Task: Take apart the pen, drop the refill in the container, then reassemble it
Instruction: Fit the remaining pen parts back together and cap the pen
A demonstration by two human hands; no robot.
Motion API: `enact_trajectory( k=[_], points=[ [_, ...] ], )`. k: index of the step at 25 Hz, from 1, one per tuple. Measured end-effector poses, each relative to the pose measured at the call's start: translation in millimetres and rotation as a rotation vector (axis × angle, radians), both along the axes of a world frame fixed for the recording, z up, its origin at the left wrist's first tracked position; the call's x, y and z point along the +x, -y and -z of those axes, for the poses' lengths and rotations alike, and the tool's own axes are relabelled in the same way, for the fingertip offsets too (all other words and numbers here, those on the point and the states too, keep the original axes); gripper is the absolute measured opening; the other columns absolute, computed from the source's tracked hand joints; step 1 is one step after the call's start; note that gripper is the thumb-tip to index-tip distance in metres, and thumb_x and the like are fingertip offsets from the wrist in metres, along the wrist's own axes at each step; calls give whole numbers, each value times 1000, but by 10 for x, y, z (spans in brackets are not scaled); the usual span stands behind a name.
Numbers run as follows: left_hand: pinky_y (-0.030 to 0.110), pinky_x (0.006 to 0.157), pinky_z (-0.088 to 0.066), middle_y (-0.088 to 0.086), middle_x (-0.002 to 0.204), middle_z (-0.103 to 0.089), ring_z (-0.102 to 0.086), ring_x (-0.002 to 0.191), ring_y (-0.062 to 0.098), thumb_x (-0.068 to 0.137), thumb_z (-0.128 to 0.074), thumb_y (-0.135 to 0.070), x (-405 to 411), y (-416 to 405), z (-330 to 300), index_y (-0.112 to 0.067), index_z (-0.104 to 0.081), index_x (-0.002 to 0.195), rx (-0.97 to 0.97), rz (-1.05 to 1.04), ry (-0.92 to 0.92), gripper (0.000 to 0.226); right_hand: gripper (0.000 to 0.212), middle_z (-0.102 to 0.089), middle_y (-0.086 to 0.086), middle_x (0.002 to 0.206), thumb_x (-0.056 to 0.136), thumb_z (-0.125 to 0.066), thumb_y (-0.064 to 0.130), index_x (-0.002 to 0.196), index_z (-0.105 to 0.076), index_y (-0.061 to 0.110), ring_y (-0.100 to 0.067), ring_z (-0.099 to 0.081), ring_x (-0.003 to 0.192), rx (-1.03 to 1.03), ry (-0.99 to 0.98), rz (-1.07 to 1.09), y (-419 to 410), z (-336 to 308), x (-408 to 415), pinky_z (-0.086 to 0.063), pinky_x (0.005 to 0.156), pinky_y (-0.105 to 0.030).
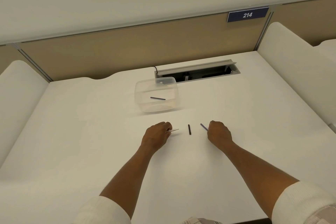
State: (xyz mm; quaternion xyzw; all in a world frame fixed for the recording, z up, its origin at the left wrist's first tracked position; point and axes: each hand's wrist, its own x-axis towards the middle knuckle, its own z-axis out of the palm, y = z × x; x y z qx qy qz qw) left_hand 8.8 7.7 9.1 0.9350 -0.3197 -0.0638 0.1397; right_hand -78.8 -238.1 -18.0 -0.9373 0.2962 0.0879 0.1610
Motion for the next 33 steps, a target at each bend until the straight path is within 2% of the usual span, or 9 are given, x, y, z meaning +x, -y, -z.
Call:
enact_trajectory(
  k=[5,9,11,13,15,18,20,26,33],
  points=[
    [33,66,-46,-8,95,-64,-59,81,21,93,-54,-28,-43,-51,-11,-26,-56,98,-6,-19,-10,6,18,-61,-7,107,88,-45,9,103,-55,11,-27,-61,97,-14,-24,-4,39,-12,-45,-44,76,-31],
    [32,65,-44,-9,95,-64,-59,81,20,93,-54,-28,-77,-105,-19,-27,-56,99,-11,-35,-12,6,18,-59,-10,110,92,-42,8,107,-50,8,-29,-57,103,-33,30,-12,4,-35,-88,-44,77,-35],
    [32,65,-44,-9,95,-64,-58,81,20,93,-54,-28,-89,-132,-20,-27,-56,98,-12,-42,-14,6,14,-62,-10,101,90,-40,6,100,-48,11,-30,-59,93,36,99,-18,-38,-62,-74,-44,72,-34],
    [32,66,-44,-9,95,-64,-58,82,20,93,-54,-28,-99,-139,-25,-26,-56,98,-6,-42,-25,6,19,-63,-5,95,90,-38,8,103,-50,15,-28,-58,85,136,172,-48,-113,-113,-45,-42,70,-32],
    [33,68,-46,-9,97,-64,-59,85,20,93,-54,-27,-113,-136,-32,-27,-57,100,-15,-46,-40,8,25,-63,1,98,92,-43,12,110,-56,22,-23,-58,87,232,236,-121,-226,-148,-5,-40,71,-31],
    [35,74,-50,-9,100,-64,-60,89,19,94,-54,-27,-131,-130,-46,-29,-61,108,-28,-55,-47,16,27,-66,9,90,89,-48,12,100,-65,29,-16,-58,84,363,320,-240,-399,-158,42,-44,70,-31],
    [36,74,-50,-8,99,-63,-60,89,20,94,-53,-26,-137,-137,-58,-30,-63,110,-26,-58,-45,19,27,-66,7,86,86,-49,11,97,-67,29,-16,-57,81,400,352,-304,-474,-167,52,-48,72,-35],
    [38,71,-50,-6,96,-62,-60,85,23,96,-53,-25,-183,-187,-66,-30,-61,110,-51,-75,-39,17,29,-66,-5,78,85,-51,7,100,-70,25,-20,-57,75,438,326,-374,-551,-181,10,-49,70,-37],
    [39,70,-51,-7,96,-62,-59,84,23,96,-52,-26,-228,-249,-54,-30,-62,109,-56,-73,-37,16,29,-66,0,82,86,-52,8,100,-70,25,-18,-56,76,421,317,-407,-591,-166,-29,-48,74,-36]
  ],
)
